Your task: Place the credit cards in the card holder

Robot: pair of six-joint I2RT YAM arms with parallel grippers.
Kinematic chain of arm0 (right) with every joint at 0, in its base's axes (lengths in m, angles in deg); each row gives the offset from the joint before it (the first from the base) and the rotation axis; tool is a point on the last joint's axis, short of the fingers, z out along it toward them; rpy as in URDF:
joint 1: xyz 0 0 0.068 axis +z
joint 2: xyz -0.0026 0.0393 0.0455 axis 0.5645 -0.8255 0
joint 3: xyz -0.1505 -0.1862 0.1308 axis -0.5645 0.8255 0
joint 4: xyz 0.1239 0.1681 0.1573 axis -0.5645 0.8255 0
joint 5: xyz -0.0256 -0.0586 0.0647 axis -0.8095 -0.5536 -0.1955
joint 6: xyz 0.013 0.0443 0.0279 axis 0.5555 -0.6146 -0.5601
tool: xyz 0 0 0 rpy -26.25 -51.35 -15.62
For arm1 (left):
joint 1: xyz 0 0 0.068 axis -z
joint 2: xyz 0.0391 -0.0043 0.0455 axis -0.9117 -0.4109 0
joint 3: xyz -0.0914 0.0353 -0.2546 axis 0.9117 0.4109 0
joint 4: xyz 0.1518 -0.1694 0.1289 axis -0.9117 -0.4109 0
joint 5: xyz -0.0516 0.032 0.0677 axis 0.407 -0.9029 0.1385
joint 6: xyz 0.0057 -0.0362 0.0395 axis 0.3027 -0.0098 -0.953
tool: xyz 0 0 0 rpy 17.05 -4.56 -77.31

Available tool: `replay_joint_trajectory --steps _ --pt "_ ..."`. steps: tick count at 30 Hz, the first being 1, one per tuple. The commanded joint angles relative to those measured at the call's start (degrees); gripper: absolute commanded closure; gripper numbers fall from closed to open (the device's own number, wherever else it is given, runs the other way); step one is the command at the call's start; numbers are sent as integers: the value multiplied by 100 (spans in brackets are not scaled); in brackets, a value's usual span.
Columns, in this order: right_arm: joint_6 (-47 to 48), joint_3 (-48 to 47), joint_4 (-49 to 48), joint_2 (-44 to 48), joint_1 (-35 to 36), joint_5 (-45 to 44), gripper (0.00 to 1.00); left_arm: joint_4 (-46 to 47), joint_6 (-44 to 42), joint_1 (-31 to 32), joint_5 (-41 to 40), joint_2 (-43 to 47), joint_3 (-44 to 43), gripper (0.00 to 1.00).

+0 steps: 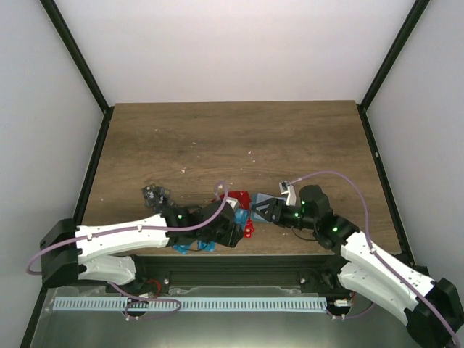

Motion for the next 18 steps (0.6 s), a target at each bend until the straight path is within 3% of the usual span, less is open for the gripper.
replay_joint_trajectory --steps 1,8,18 --pt "-180 107 -114 132 51 140 41 462 -153 -60 -122 -300 -307 42" --pt "-357 308 -194 234 54 151 48 712 -203 -78 -26 -713 -540 42" --pt "-571 509 -358 195 56 180 69 888 -196 -82 -21 -1071 -781 43"
